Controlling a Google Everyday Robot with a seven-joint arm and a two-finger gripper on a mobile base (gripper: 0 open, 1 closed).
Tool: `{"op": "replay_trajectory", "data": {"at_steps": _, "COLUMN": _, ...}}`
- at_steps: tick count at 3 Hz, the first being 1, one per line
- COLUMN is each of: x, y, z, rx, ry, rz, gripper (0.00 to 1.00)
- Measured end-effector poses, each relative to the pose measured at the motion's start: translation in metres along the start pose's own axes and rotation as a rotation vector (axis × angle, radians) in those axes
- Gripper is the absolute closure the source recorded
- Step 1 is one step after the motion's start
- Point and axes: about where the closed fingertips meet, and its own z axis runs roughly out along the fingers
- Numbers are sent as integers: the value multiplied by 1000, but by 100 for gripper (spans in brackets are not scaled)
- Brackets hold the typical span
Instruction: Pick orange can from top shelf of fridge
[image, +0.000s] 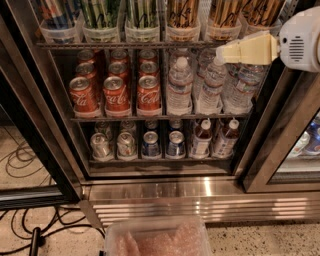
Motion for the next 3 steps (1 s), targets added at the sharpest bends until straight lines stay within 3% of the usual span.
{"op": "replay_trajectory", "data": {"at_steps": 1, "x": 4, "y": -5, "z": 2, "rx": 13, "ry": -18, "rz": -17, "gripper": 14}}
{"op": "replay_trajectory", "data": {"at_steps": 2, "x": 6, "y": -10, "z": 10, "rx": 22, "ry": -58, "rz": -37, "gripper": 10}}
{"op": "replay_trajectory", "data": {"at_steps": 3, "x": 2, "y": -14, "z": 16, "rx": 33, "ry": -101, "rz": -58, "gripper": 16}}
